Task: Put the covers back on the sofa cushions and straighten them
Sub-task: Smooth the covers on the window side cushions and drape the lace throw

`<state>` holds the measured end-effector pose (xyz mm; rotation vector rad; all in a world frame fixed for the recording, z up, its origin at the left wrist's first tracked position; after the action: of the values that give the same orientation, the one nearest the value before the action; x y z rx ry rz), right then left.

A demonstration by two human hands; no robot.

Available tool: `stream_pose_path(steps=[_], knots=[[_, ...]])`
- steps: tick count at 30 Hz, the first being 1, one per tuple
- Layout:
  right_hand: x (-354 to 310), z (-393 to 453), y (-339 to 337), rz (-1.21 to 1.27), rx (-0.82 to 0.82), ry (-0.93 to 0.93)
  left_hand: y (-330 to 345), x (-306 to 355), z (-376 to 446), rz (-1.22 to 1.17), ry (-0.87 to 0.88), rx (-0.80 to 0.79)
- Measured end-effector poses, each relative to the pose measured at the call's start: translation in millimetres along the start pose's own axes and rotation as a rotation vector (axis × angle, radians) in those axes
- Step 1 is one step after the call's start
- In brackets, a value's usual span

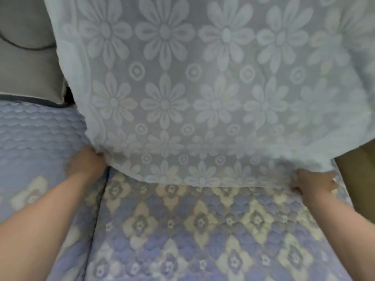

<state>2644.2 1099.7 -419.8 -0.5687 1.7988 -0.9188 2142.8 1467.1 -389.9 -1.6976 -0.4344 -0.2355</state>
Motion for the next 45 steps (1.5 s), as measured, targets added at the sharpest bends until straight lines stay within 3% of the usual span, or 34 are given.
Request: stream_pose_path(steps=[3, 5, 6, 8, 10, 12, 13, 15, 18, 21, 23, 24, 28, 31, 33, 35, 38, 41, 45], knots=[[52.8, 127.1, 39.8, 0.256, -0.094, 0.178, -5.5, -18.0, -38.1, 0.013, -0.344, 0.174], [35.7, 92.2, 12.9, 0.233, -0.164, 0.220, -6.9, -14.6, -68.3, 0.016, -0.410, 0.289], [8.5, 47.4, -22.4, 0.259, -0.136, 0.249, -2.3, -1.6, -88.4, 0.083, -0.324, 0.326], [-9.2, 7.4, -57.4, 0.202, -0.061, 0.175, 9.2, 31.8, -128.8, 0.092, 0.025, 0.350], [-4.2, 12.2, -78.6, 0.245, 0.014, 0.144, 35.5, 67.5, -170.0, 0.040, 0.326, 0.171], [6.0, 20.8, -82.6, 0.335, 0.103, 0.229, 65.6, 90.5, -192.6, 0.160, 0.538, -0.057], [7.8, 22.7, -82.1, 0.358, 0.087, 0.280, 75.2, 99.6, -194.9, 0.263, 0.579, -0.132], [4.9, 31.4, -84.1, 0.438, 0.022, 0.402, 91.4, 108.7, -190.9, 0.379, 0.427, -0.226], [8.7, 49.3, -93.9, 0.710, -0.216, 0.579, 93.4, 122.6, -193.8, 0.453, 0.272, -0.204], [22.5, 55.1, -116.7, 0.913, -0.598, 0.520, 86.7, 146.3, -213.4, 0.473, 0.377, -0.099], [29.9, 58.2, -127.6, 1.007, -0.693, 0.458, 84.9, 159.1, -223.4, 0.388, 0.447, -0.112], [32.6, 59.1, -131.5, 1.110, -0.765, 0.536, 86.6, 166.0, -229.1, 0.368, 0.499, -0.121], [12.5, 51.4, -135.4, 1.027, -1.225, 0.622, 107.7, 188.5, -239.4, 0.390, 0.557, -0.268], [1.6, 55.3, -121.8, 0.942, -1.191, 0.746, 115.5, 196.1, -237.4, 0.447, 0.540, -0.369], [-12.9, 54.4, -120.3, 0.733, -1.101, 0.593, 111.4, 198.5, -233.0, 0.458, 0.550, -0.388], [-30.3, 47.7, -124.0, 0.584, -1.130, 0.375, 105.7, 202.8, -229.4, 0.501, 0.561, -0.426], [-39.4, 45.4, -128.8, 0.680, -1.173, 0.220, 100.1, 209.2, -229.2, 0.522, 0.555, -0.459], [-42.8, 51.8, -124.6, 0.813, -1.144, 0.260, 100.2, 211.8, -230.7, 0.518, 0.553, -0.468], [-62.0, 56.5, -101.5, 0.808, -1.015, 0.277, 103.2, 211.1, -228.1, 0.537, 0.572, -0.456]])
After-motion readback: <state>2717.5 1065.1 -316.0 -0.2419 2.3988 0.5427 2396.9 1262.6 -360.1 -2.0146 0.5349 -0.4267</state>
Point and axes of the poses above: each hand's wrist, its own z-axis towards the middle knuckle, its own y-axis out of the palm, x = y × z, the point moved 2 cm from there along z, towards the middle knuckle, and after that the axes turned 13 degrees about x, right-handed, at the moved point
